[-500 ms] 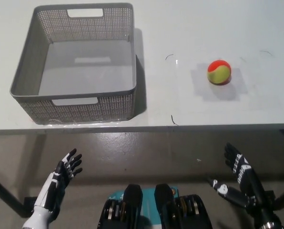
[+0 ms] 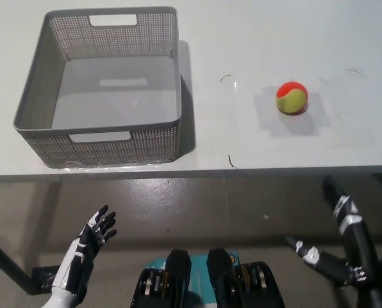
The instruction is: Use the right hand to pick up a tennis ball and put it into a container on the left side
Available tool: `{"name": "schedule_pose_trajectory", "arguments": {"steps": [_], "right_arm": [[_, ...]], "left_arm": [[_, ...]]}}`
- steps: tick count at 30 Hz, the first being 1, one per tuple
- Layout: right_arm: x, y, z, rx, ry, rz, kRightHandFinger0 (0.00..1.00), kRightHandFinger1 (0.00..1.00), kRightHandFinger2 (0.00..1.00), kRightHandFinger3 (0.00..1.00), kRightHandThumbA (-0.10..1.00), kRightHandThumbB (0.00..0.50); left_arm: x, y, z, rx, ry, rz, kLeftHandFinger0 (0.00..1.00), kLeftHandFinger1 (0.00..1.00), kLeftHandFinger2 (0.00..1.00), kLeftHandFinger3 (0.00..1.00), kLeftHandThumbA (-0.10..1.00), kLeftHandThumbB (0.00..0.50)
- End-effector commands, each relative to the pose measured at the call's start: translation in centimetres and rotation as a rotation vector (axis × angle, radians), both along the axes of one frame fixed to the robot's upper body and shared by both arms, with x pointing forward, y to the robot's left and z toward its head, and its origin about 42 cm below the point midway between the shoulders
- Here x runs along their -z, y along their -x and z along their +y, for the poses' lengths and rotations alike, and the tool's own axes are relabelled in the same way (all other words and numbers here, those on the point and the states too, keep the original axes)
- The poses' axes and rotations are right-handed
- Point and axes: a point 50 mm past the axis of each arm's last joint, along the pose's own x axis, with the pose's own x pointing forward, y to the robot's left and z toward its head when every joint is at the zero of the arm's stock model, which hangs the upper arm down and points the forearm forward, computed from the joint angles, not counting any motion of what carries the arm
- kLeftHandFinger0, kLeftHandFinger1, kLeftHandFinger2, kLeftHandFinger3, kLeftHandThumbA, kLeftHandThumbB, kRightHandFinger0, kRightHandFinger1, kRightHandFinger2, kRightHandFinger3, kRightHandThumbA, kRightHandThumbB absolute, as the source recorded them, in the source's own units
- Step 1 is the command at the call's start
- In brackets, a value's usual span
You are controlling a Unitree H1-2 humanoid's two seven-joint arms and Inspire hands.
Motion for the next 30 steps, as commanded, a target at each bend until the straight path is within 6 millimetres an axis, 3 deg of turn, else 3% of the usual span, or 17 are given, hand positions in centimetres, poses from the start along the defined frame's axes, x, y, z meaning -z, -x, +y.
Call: {"name": "schedule_pose_trajectory", "arguments": {"steps": [1, 5, 11, 15, 17, 20, 25, 30], "right_arm": [[-6.5, -1.9, -1.2, 0.087, 0.225, -0.162, 1.00, 1.00, 1.00, 1.00, 1.00, 0.270], [-10.6, -4.4, -2.0, 0.112, 0.355, -0.205, 1.00, 1.00, 1.00, 1.00, 1.00, 0.360], [-16.8, -8.5, -2.5, 0.136, 0.521, -0.227, 1.00, 1.00, 1.00, 1.00, 1.00, 0.367], [-21.5, -12.7, -2.5, 0.153, 0.591, -0.218, 1.00, 1.00, 1.00, 1.00, 1.00, 0.416], [-23.0, -14.0, -2.2, 0.160, 0.616, -0.197, 1.00, 1.00, 1.00, 1.00, 1.00, 0.411], [-24.8, -15.9, -1.9, 0.161, 0.652, -0.180, 1.00, 1.00, 1.00, 1.00, 1.00, 0.414], [-26.5, -21.1, -1.3, 0.176, 0.708, -0.102, 1.00, 1.00, 1.00, 1.00, 1.00, 0.479], [-27.7, -26.1, -0.5, 0.167, 0.794, 0.055, 1.00, 1.00, 1.00, 1.00, 1.00, 0.475]], "left_arm": [[-1.2, -0.3, 0.2, 0.017, -0.003, -0.084, 1.00, 1.00, 1.00, 1.00, 1.00, 0.228], [-1.2, -0.4, 0.3, 0.015, 0.009, -0.074, 1.00, 1.00, 1.00, 1.00, 1.00, 0.223], [-1.3, -0.6, 0.6, 0.010, 0.005, -0.067, 1.00, 1.00, 1.00, 1.00, 1.00, 0.210], [-1.2, -0.8, 0.8, 0.009, 0.001, -0.064, 1.00, 1.00, 1.00, 1.00, 1.00, 0.208], [-1.1, -0.8, 1.0, 0.008, -0.002, -0.065, 1.00, 1.00, 1.00, 1.00, 1.00, 0.206], [-1.1, -1.0, 1.0, 0.002, -0.003, -0.065, 1.00, 1.00, 1.00, 1.00, 1.00, 0.214], [-1.0, -1.0, 1.2, -0.001, 0.010, -0.052, 1.00, 1.00, 1.00, 1.00, 1.00, 0.204], [-1.0, -1.0, 1.3, -0.007, 0.007, -0.051, 1.00, 1.00, 1.00, 1.00, 1.00, 0.208]]}}
